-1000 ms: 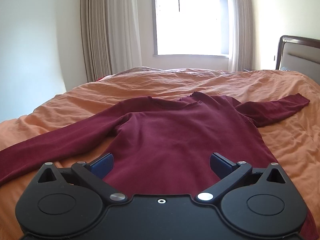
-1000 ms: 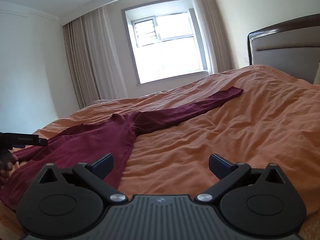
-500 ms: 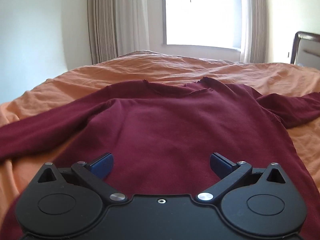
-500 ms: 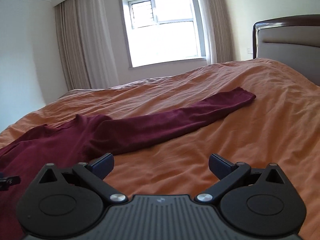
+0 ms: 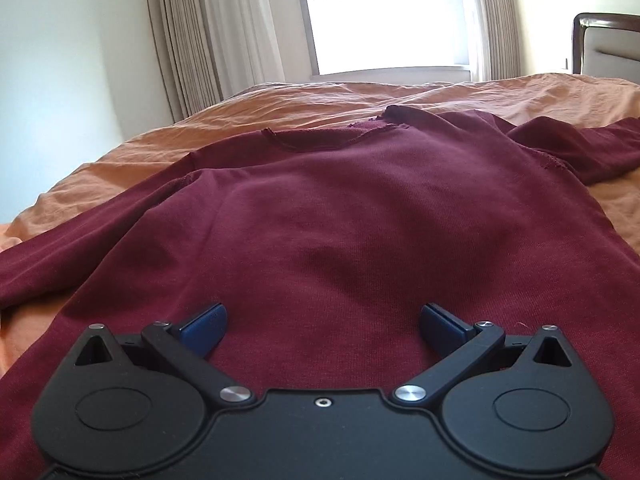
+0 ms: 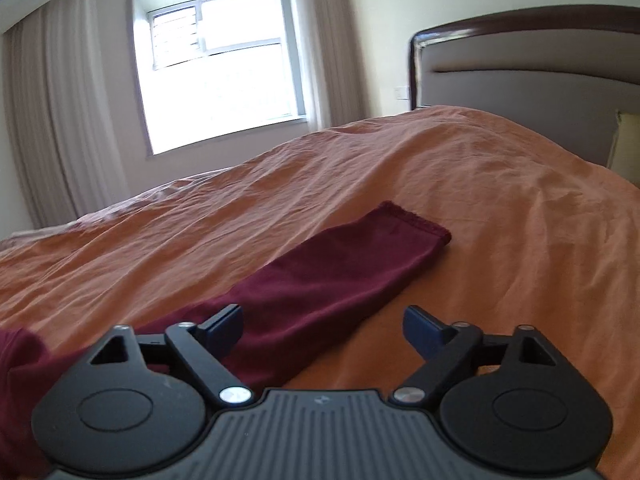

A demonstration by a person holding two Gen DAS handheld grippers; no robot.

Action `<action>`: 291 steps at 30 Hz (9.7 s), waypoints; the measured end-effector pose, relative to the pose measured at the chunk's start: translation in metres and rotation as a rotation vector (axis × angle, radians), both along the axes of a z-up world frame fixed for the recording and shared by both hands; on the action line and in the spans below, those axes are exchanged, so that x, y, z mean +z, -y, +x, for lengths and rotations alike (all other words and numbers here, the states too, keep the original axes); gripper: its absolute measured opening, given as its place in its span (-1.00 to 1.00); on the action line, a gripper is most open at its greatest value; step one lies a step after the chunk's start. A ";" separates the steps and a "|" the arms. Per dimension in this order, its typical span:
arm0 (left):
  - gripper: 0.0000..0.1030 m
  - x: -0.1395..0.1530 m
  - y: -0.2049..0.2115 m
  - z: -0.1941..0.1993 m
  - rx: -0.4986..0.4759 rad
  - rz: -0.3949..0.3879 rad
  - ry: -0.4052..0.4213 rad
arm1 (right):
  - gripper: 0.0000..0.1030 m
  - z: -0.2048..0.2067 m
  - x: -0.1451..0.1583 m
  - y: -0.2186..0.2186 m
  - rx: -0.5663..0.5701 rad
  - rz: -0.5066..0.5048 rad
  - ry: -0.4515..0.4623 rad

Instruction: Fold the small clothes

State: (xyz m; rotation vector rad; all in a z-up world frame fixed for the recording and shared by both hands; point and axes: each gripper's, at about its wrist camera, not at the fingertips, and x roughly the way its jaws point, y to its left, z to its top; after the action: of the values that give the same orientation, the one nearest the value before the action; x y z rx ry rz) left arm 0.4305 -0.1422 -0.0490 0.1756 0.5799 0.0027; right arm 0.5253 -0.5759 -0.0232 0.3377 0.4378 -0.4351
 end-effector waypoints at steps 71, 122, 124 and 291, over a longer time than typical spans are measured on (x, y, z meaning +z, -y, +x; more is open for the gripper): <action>0.99 0.079 -0.144 -0.008 0.056 -0.328 0.062 | 0.99 -0.088 0.023 -0.342 1.036 -0.552 0.040; 0.99 0.003 -0.098 0.067 0.208 -0.298 0.054 | 0.59 0.022 0.007 -0.169 0.549 -0.053 0.027; 0.99 0.003 -0.100 0.067 0.207 -0.305 0.057 | 0.75 -0.004 0.013 -0.176 0.564 -0.126 0.037; 0.99 0.041 -0.185 -0.012 0.072 -0.036 -0.049 | 0.63 -0.058 0.005 -0.317 0.712 0.002 0.064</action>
State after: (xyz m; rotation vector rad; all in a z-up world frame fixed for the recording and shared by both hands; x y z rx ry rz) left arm 0.4180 0.0425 -0.0078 0.1201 0.6348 0.0583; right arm 0.4673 -0.2590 -0.0178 0.1781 0.4647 0.2690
